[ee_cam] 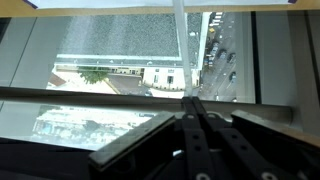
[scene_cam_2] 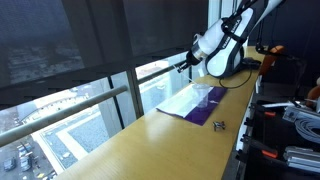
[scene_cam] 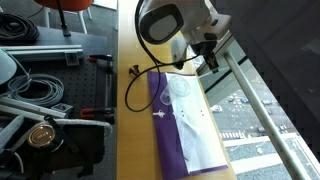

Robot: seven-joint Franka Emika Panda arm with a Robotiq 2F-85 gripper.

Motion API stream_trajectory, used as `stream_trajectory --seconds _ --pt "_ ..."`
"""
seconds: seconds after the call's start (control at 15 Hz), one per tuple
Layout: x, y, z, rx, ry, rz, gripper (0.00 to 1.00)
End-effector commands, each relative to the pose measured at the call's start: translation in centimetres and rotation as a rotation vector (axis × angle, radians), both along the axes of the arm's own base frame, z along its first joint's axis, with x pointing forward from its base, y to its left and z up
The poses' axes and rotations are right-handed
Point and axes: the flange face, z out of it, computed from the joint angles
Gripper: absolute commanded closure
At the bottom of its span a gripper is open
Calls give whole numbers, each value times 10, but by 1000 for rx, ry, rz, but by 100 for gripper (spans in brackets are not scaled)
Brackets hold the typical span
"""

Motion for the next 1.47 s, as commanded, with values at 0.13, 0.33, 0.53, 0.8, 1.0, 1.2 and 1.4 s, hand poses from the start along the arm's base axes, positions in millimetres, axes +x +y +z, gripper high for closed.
stream_trajectory --seconds 0.13,0.33,0.53,0.8,1.0,1.2,1.4 --pt "-14 2 -3 -36 -135 31 100" --pt "-13 1 -7 -48 -127 41 100" --pt "-17 -2 -7 -78 -105 67 100" --pt "-25 -10 -3 -174 -29 153 100" --pt "-29 -20 3 -68 44 42 100" --pt "-33 -27 10 -164 66 112 100" --pt "-37 -30 21 -45 80 6 100"
